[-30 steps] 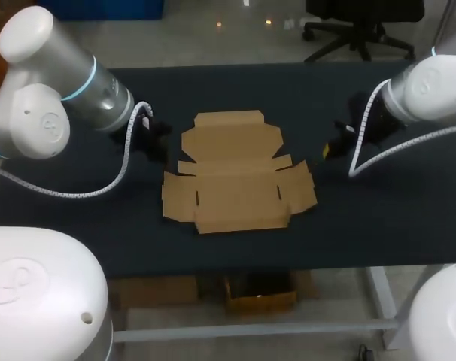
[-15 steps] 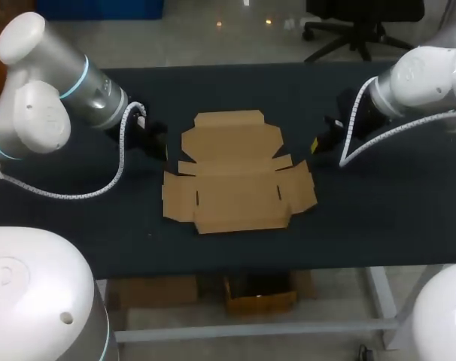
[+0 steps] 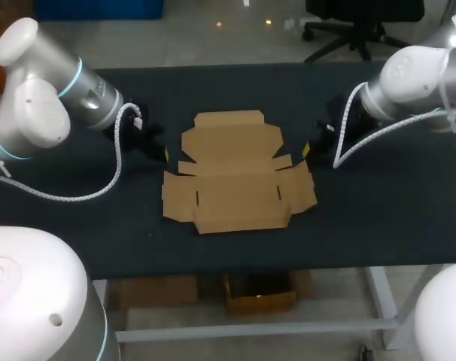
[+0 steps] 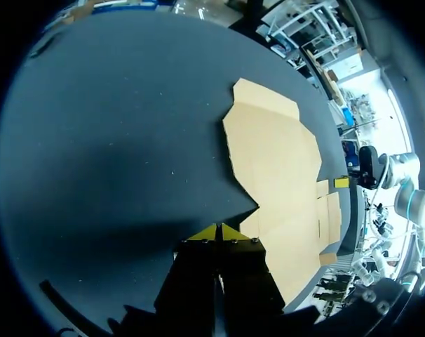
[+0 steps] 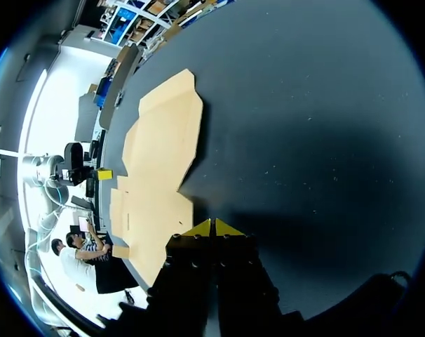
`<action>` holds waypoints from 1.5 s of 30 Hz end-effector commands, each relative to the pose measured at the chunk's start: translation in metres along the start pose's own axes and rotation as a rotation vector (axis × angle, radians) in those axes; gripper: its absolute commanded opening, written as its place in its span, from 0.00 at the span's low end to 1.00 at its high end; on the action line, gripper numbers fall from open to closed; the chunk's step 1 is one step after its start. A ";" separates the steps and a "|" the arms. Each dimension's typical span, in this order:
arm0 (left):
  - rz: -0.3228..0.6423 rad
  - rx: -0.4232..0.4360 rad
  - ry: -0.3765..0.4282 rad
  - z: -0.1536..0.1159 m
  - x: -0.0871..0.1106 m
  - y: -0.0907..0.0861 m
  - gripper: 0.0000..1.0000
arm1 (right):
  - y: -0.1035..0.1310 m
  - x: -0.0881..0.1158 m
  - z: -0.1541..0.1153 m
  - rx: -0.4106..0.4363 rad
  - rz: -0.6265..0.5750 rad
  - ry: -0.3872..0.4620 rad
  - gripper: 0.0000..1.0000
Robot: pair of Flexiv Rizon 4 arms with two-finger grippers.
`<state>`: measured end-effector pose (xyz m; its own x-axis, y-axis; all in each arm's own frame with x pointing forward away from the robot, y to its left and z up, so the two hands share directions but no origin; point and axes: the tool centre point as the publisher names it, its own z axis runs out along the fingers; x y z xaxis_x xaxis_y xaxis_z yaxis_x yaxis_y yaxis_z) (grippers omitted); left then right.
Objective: Assemble the packaging by folding the flat box into shape, placing the metal phone stand inside, and closing the box properly
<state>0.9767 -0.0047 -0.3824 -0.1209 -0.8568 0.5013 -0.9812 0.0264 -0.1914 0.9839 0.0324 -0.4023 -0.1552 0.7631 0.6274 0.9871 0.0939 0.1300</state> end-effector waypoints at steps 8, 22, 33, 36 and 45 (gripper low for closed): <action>0.012 -0.023 0.039 0.010 -0.001 -0.003 0.00 | 0.002 -0.007 0.016 0.003 -0.008 0.035 0.00; 0.024 -0.030 0.064 0.016 0.003 -0.001 0.00 | 0.005 -0.002 0.027 0.015 -0.026 0.050 0.00; 0.006 -0.037 0.060 0.022 0.000 0.003 0.00 | 0.003 -0.002 0.029 0.019 -0.023 0.056 0.00; 0.004 -0.038 0.051 0.024 -0.001 0.004 0.00 | 0.003 -0.002 0.031 0.020 -0.023 0.057 0.00; -0.002 -0.034 0.063 0.029 -0.002 0.010 0.00 | 0.003 -0.001 0.032 0.023 -0.022 0.060 0.00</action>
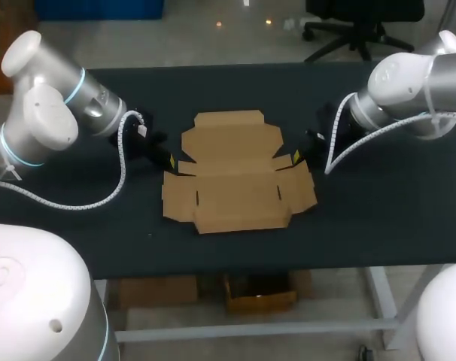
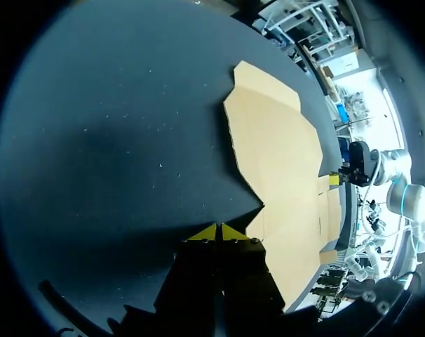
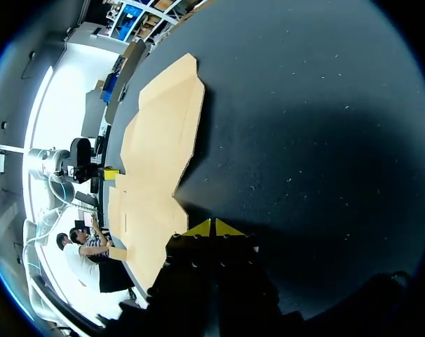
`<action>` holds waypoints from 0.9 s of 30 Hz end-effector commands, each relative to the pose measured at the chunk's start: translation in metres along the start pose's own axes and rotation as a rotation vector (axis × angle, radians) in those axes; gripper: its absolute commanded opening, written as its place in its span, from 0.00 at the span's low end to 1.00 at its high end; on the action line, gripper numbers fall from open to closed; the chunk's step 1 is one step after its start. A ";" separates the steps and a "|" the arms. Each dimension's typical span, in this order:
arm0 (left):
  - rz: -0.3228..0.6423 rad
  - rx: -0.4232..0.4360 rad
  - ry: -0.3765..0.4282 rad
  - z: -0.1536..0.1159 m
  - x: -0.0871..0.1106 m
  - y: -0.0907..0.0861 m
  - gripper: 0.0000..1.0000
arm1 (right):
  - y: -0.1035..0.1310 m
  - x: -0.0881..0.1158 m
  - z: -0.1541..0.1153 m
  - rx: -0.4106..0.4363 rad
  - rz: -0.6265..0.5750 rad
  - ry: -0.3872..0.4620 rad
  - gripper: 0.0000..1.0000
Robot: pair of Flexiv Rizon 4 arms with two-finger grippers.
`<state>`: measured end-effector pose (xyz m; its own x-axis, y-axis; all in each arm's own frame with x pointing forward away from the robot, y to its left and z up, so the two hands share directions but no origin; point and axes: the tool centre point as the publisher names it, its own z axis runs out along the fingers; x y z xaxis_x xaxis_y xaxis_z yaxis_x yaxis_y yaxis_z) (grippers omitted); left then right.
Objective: Assemble the packaging by folding the flat box into shape, placing the metal phone stand inside, and closing the box properly
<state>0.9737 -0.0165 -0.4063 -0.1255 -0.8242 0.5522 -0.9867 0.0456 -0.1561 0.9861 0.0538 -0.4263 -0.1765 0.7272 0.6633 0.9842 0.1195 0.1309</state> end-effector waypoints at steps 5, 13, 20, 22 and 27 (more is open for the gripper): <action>-0.001 -0.002 0.005 0.008 -0.002 0.003 0.00 | 0.001 -0.001 0.002 0.008 -0.001 0.011 0.00; -0.001 -0.008 0.028 0.012 0.000 0.004 0.00 | -0.002 0.002 0.004 0.011 -0.002 0.014 0.00; 0.009 -0.013 0.050 0.015 0.006 0.005 0.00 | -0.003 0.006 0.005 0.012 -0.009 0.016 0.00; 0.012 -0.009 0.052 0.013 0.008 0.006 0.00 | -0.004 0.008 0.004 0.011 -0.011 0.015 0.00; 0.033 0.003 0.058 0.008 0.017 0.006 0.00 | -0.006 0.014 0.001 0.002 -0.024 0.007 0.00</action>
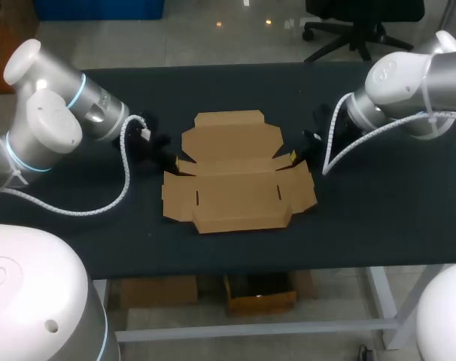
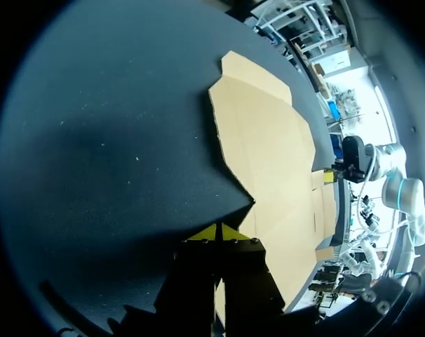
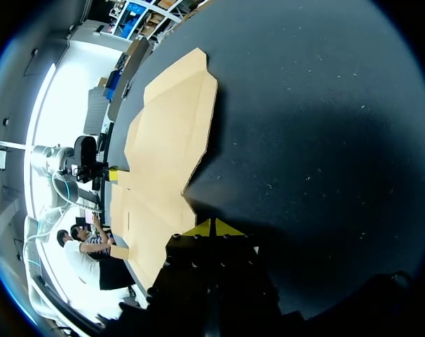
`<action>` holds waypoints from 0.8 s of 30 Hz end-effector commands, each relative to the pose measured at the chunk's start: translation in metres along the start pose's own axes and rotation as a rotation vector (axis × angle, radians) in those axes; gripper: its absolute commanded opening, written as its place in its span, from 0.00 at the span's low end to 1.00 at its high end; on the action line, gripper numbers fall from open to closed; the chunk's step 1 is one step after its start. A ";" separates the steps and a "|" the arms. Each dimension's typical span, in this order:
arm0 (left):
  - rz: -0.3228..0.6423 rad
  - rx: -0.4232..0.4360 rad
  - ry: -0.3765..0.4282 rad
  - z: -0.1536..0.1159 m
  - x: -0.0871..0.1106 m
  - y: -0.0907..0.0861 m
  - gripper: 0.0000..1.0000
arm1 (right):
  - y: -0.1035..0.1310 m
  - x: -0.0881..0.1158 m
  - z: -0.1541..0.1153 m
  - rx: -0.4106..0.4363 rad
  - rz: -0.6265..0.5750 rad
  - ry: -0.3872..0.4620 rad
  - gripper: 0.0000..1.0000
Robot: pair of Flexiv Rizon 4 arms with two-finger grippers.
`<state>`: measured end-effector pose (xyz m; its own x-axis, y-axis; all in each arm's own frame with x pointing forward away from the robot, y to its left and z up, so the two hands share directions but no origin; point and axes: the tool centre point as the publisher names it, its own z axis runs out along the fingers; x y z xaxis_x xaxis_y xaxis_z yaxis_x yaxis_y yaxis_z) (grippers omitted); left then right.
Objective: Assemble the packaging by folding the flat box into shape, placing the metal phone stand inside, and closing the box properly
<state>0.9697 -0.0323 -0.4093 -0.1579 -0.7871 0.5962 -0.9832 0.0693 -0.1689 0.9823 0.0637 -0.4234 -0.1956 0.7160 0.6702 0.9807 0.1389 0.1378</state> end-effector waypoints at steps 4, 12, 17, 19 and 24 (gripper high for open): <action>0.018 0.008 -0.004 -0.004 0.011 0.001 0.00 | -0.005 0.010 -0.006 -0.011 -0.014 -0.010 0.00; 0.038 0.011 -0.014 -0.006 0.019 0.001 0.00 | -0.005 0.015 -0.005 -0.012 -0.028 -0.016 0.00; 0.045 0.012 -0.016 -0.005 0.021 0.001 0.00 | -0.003 0.018 -0.004 -0.008 -0.036 -0.018 0.00; 0.047 0.011 -0.017 -0.004 0.023 0.001 0.00 | -0.003 0.019 -0.003 -0.006 -0.040 -0.018 0.00; 0.055 0.014 -0.037 -0.004 0.027 0.001 0.00 | -0.001 0.022 -0.002 0.000 -0.051 -0.020 0.00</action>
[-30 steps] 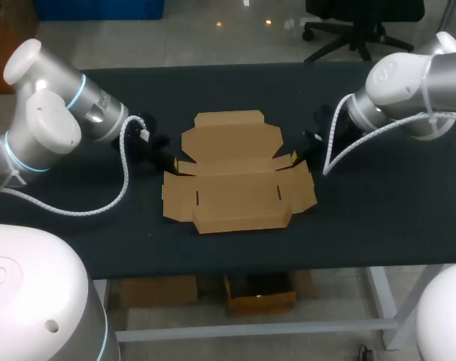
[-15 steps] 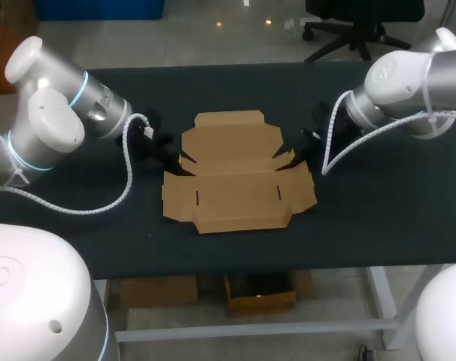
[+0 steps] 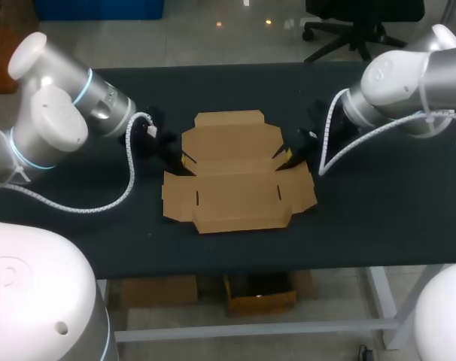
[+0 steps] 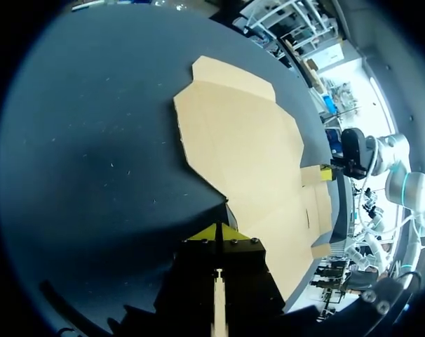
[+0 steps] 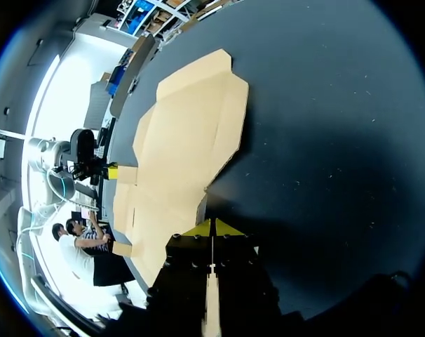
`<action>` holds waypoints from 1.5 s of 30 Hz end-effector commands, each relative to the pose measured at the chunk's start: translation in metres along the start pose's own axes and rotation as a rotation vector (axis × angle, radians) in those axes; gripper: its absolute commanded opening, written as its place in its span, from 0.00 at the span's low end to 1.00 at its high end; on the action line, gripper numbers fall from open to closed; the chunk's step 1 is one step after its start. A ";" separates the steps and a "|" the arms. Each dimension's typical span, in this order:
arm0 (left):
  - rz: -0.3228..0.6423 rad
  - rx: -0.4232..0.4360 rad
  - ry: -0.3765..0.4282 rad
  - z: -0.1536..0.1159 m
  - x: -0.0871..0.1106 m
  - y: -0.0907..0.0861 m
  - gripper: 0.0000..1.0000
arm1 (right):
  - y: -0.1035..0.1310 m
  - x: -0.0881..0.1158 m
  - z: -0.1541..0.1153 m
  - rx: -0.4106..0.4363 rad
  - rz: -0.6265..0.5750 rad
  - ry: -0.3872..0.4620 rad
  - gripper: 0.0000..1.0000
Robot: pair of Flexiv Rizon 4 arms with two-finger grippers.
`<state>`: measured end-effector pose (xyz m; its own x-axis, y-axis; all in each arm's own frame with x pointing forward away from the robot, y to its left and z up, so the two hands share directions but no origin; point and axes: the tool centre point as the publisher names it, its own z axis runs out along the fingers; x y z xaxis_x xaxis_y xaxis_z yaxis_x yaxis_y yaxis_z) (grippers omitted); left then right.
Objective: Assemble the packaging by folding the flat box into shape, placing the metal phone stand inside, and closing the box properly
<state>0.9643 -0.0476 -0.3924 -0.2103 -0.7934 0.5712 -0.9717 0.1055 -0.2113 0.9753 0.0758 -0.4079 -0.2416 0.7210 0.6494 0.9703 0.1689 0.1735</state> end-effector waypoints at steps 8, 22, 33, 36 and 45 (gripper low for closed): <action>0.005 0.002 -0.035 -0.001 0.010 -0.001 0.00 | 0.003 0.003 0.004 0.009 -0.011 0.003 0.00; 0.022 0.005 -0.051 0.002 0.020 -0.004 0.00 | 0.002 0.005 0.003 0.009 -0.014 0.003 0.00; 0.020 0.008 -0.078 0.005 0.027 -0.006 0.00 | 0.006 0.014 0.008 0.019 -0.029 -0.019 0.00; 0.019 0.013 -0.086 0.005 0.028 -0.005 0.00 | 0.008 0.017 0.011 0.026 -0.035 -0.024 0.00; -0.001 0.017 -0.122 0.011 0.033 -0.004 0.00 | 0.009 0.023 0.017 0.039 -0.025 -0.067 0.00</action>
<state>0.9631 -0.0748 -0.3824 -0.1999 -0.8500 0.4875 -0.9691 0.0981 -0.2263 0.9793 0.1012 -0.4045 -0.2656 0.7541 0.6006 0.9641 0.2122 0.1598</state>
